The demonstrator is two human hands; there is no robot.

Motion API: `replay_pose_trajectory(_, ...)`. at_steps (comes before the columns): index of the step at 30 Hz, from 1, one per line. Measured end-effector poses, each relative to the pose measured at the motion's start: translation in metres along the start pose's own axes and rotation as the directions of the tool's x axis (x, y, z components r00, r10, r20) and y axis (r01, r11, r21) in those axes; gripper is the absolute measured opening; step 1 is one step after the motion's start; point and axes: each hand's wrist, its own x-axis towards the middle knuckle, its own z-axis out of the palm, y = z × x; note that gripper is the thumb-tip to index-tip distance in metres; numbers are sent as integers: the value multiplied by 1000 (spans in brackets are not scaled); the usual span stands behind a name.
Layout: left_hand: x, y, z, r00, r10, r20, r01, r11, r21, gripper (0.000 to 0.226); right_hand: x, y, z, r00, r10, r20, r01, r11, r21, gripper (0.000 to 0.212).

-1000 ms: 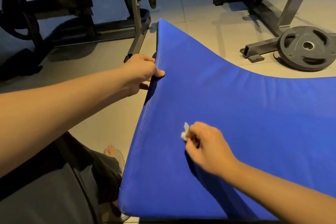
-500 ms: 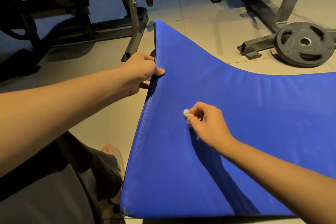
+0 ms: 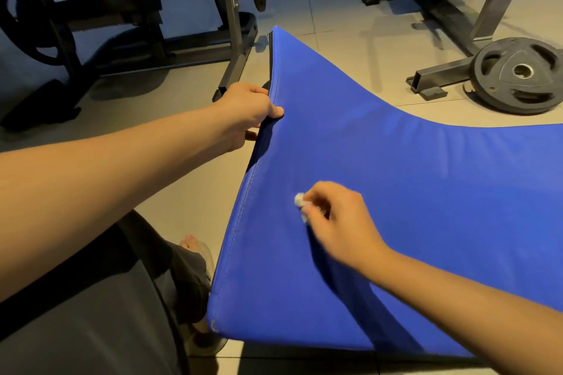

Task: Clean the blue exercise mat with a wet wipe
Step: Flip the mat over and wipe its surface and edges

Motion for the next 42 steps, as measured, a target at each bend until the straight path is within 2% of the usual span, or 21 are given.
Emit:
replay_pose_trajectory(3,2,0,-3,1000,-15,-10,15,1000,-25,11,-32,-21,19,965,-120,232,109,992,57,10)
replay_pose_trajectory(4,2,0,-3,1000,-19,-4,19,999,-31,13,-34,-22,20,955,-138,264,128,990,54,8)
replay_pose_trajectory(6,2,-1,-1,1000,-17,18,17,1000,-24,18,-20,-19,14,976,-139,169,135,990,32,11)
replay_pose_trajectory(8,3,-1,2,999,-13,42,14,1000,-21,18,5,-13,1,999,-37,-17,38,999,30,16)
replay_pose_trajectory(11,4,-2,7,999,9,42,-8,1000,-23,14,22,-16,-3,985,41,-165,-34,999,42,21)
replay_pose_trajectory(12,5,-2,7,999,15,32,-14,1000,-27,15,16,-21,4,989,15,-150,-10,999,33,23)
replay_pose_trajectory(14,9,-2,6,1000,13,11,-13,999,-38,17,-7,-40,22,995,-99,5,98,995,26,21)
replay_pose_trajectory(16,11,-3,4,1000,4,4,-4,999,-52,19,-23,-53,32,953,-223,203,220,975,36,13)
replay_pose_trajectory(17,12,-4,4,1000,2,6,-2,999,-51,20,-22,-55,30,936,-259,236,260,965,30,14)
replay_pose_trajectory(19,12,-5,5,1000,9,24,-9,999,-38,23,-5,-48,20,963,-231,136,229,973,28,16)
replay_pose_trajectory(22,7,-7,6,994,23,109,-20,999,-32,28,20,-38,5,997,-35,-73,37,999,25,14)
replay_pose_trajectory(25,1,-7,4,973,36,227,-36,999,-1,40,25,-36,7,994,21,-109,-23,999,-26,16)
replay_pose_trajectory(27,-2,-7,1,942,14,334,-29,999,40,55,24,-35,10,990,29,-135,-34,999,-37,12)
replay_pose_trajectory(29,-6,-9,-1,894,-39,445,-18,992,122,80,27,-31,10,981,44,-187,-51,998,-34,6)
replay_pose_trajectory(31,-9,-10,-1,872,-66,485,-43,976,211,98,30,-30,8,969,82,-231,-88,996,-16,4)
replay_pose_trajectory(33,-11,-12,0,889,-28,457,-89,968,234,94,30,-31,10,963,102,-251,-101,995,17,5)
replay_pose_trajectory(37,-10,-14,-2,951,66,303,-114,983,143,57,22,-46,11,970,27,-241,-1,994,107,13)
replay_pose_trajectory(40,-6,-14,-6,976,55,213,-71,995,68,35,7,-57,12,986,-125,-115,129,991,33,18)
replay_pose_trajectory(42,-4,-14,-6,982,46,182,-55,997,46,32,0,-56,14,982,-187,-33,184,980,-70,26)
